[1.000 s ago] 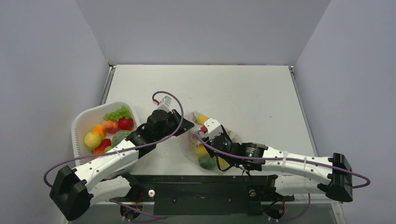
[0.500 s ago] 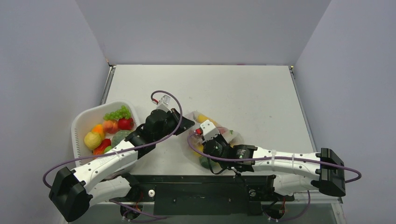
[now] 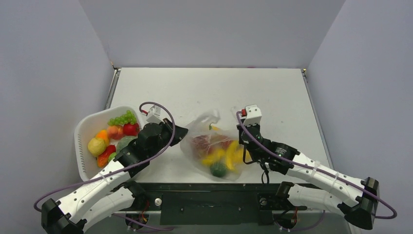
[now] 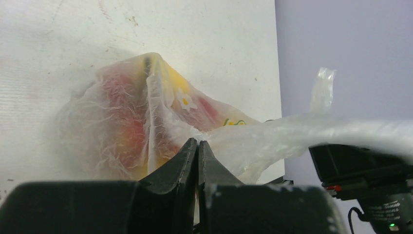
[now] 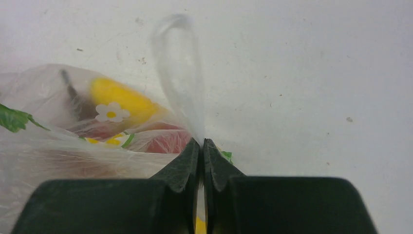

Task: Take the fake fruits out of the plastic bag
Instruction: Untie the plastic bag at the center of the board, then adjust the plastic bag at the center of the board.

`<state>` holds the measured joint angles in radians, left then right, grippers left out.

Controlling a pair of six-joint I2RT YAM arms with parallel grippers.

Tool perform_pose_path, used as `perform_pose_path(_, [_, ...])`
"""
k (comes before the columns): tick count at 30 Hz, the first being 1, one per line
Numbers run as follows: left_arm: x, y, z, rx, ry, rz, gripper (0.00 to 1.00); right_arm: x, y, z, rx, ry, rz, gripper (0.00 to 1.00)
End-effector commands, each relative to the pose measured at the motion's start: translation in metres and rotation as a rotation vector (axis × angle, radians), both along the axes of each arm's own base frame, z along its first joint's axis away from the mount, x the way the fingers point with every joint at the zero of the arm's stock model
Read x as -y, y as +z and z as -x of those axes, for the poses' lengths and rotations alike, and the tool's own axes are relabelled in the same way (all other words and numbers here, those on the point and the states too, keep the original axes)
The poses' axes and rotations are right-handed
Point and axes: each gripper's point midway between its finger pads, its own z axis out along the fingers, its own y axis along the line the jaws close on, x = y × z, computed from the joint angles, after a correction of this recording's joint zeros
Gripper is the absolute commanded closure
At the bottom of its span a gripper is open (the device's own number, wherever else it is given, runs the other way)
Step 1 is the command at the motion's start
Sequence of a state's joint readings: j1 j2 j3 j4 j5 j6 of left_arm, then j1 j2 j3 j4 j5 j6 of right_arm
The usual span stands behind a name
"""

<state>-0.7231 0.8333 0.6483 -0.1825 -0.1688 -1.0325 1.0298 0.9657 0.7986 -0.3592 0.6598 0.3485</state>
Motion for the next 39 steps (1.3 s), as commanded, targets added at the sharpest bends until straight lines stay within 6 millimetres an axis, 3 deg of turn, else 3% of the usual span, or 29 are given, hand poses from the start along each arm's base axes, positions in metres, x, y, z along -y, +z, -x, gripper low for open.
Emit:
perform_pose_path(1, [-0.028, 0.000, -0.001, 0.035, 0.079, -0.076, 1.00, 0.008, 0.003, 0.002, -0.046, 0.019, -0.113, 1.00])
perform_pose_path(4, [-0.021, 0.018, 0.003, 0.093, 0.010, -0.071, 0.98, 0.001, 0.009, 0.004, -0.055, 0.074, -0.134, 1.00])
perform_pose_path(6, [-0.015, 0.029, 0.004, 0.122, -0.036, -0.085, 0.87, -0.003, 0.011, 0.004, -0.058, 0.089, -0.139, 1.00])
perform_pose_path(8, [-0.010, 0.040, 0.005, 0.153, -0.075, -0.106, 0.72, -0.005, 0.012, 0.005, -0.062, 0.097, -0.144, 1.00])
perform_pose_path(11, [-0.004, 0.059, 0.005, 0.201, -0.122, -0.114, 0.39, -0.007, 0.014, 0.006, -0.065, 0.107, -0.154, 1.00])
perform_pose_path(13, [0.005, 0.077, 0.006, 0.267, -0.191, -0.134, 0.24, -0.009, 0.013, 0.007, -0.071, 0.118, -0.157, 1.00])
perform_pose_path(15, [0.019, 0.093, 0.012, 0.345, -0.310, -0.169, 0.17, -0.010, 0.012, 0.007, -0.078, 0.123, -0.158, 1.00])
perform_pose_path(19, [0.056, 0.118, 0.038, 0.482, -0.607, -0.260, 0.14, -0.011, 0.013, 0.008, -0.084, 0.126, -0.172, 1.00])
perform_pose_path(20, [0.062, 0.109, 0.034, 0.498, -0.644, -0.329, 0.14, -0.011, 0.013, 0.009, -0.083, 0.126, -0.175, 1.00])
perform_pose_path(21, [0.068, 0.114, 0.042, 0.515, -0.687, -0.362, 0.13, -0.012, 0.014, 0.009, -0.083, 0.127, -0.181, 1.00])
perform_pose_path(22, [0.072, 0.105, 0.035, 0.532, -0.699, -0.448, 0.12, -0.011, 0.015, 0.009, -0.082, 0.128, -0.184, 1.00])
perform_pose_path(28, [0.103, 0.085, 0.038, 0.619, -0.842, -0.764, 0.06, -0.011, 0.017, 0.012, -0.085, 0.129, -0.205, 1.00])
perform_pose_path(35, [0.140, 0.057, 0.061, 0.575, -1.060, -0.737, 0.07, -0.007, 0.013, 0.016, -0.098, 0.126, -0.221, 1.00])
perform_pose_path(39, [0.140, 0.043, 0.037, 0.509, -0.919, -0.792, 0.16, -0.006, 0.013, 0.019, -0.104, 0.126, -0.234, 1.00])
